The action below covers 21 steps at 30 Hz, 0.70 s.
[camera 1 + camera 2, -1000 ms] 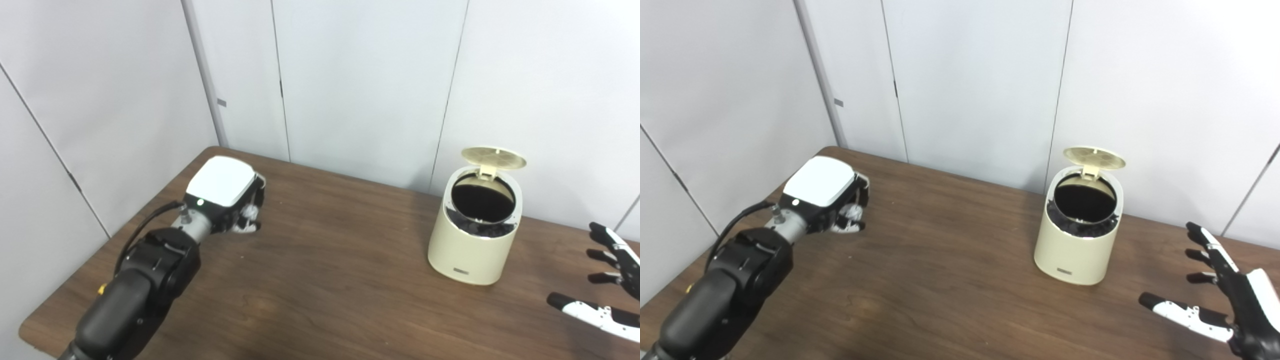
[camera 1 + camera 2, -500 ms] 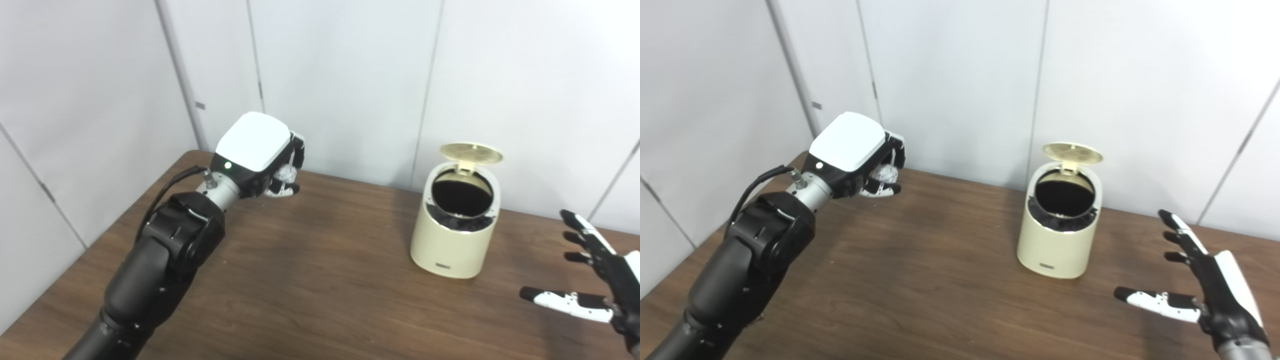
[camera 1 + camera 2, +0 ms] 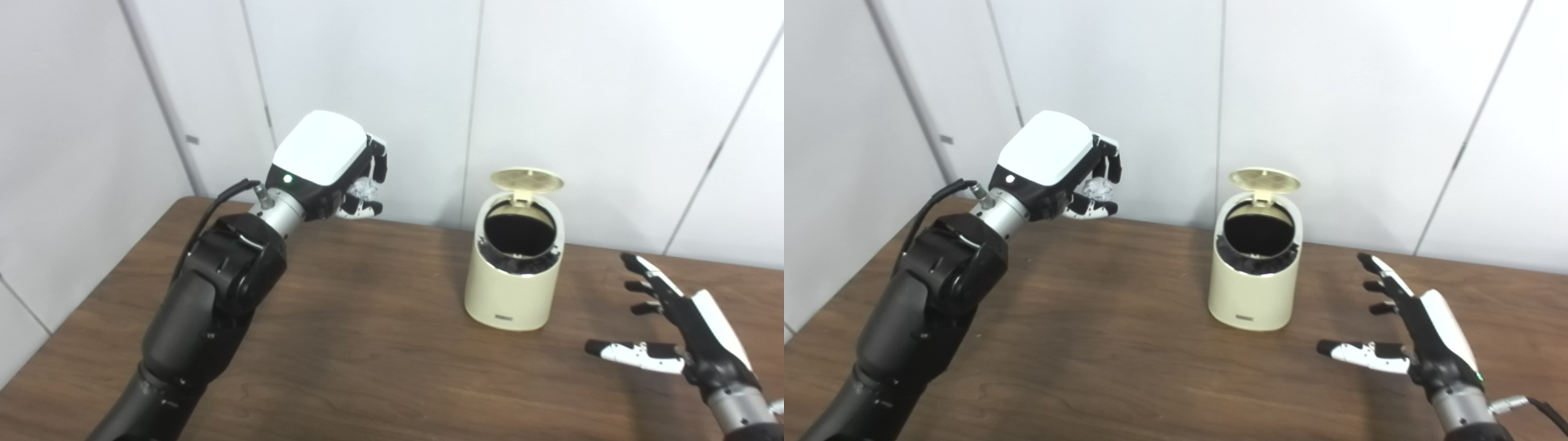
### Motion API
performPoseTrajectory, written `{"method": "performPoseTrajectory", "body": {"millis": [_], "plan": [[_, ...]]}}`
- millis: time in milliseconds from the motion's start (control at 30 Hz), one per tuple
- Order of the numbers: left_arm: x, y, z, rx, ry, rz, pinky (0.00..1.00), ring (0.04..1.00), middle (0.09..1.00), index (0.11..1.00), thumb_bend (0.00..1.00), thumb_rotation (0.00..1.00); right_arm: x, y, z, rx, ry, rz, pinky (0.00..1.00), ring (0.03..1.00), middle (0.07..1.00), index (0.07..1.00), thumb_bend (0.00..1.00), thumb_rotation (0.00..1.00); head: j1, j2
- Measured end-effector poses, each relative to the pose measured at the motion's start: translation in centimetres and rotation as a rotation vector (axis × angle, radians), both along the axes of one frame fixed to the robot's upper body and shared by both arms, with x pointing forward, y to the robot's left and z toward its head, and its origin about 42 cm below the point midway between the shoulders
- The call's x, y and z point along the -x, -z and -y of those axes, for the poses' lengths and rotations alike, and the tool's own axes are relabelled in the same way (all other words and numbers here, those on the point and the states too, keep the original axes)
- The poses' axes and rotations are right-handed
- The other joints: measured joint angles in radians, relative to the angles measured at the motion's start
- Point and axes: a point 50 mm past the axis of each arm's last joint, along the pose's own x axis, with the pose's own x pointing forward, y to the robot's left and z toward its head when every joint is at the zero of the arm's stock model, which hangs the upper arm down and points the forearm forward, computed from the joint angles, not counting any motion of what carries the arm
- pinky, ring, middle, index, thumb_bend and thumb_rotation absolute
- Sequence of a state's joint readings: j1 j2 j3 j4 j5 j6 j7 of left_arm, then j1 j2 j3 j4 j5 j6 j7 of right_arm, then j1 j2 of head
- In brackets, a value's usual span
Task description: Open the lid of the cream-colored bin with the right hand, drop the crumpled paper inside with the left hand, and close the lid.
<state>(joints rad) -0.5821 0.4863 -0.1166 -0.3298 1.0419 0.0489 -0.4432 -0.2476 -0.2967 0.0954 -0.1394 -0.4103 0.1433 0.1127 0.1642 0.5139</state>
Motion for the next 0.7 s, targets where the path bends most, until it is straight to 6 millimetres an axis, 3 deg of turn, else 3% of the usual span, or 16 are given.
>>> {"method": "performPoseTrajectory", "body": {"millis": [333,433,700], "plan": [[-1.8,0.2,3.7,0.033,0.114,-0.001,0.26,0.315,0.407,0.514,0.52,0.0,0.2,0.8,-1.3,0.013,-0.016,-0.01,0.72,0.851,0.917,0.902,0.79,0.33,-0.049,-0.012],[-2.0,-0.1,4.5,0.032,0.132,0.01,0.23,0.288,0.466,0.487,0.53,0.0,0.2,0.9,-1.4,0.014,-0.016,-0.011,0.73,0.855,0.917,0.901,0.79,0.32,-0.057,-0.015],[-2.6,0.3,7.9,0.02,0.189,0.0,0.24,0.316,0.473,0.484,0.53,0.0,0.3,1.0,-2.1,0.022,-0.02,-0.003,0.7,0.851,0.915,0.896,0.78,0.34,-0.086,-0.021]]}}
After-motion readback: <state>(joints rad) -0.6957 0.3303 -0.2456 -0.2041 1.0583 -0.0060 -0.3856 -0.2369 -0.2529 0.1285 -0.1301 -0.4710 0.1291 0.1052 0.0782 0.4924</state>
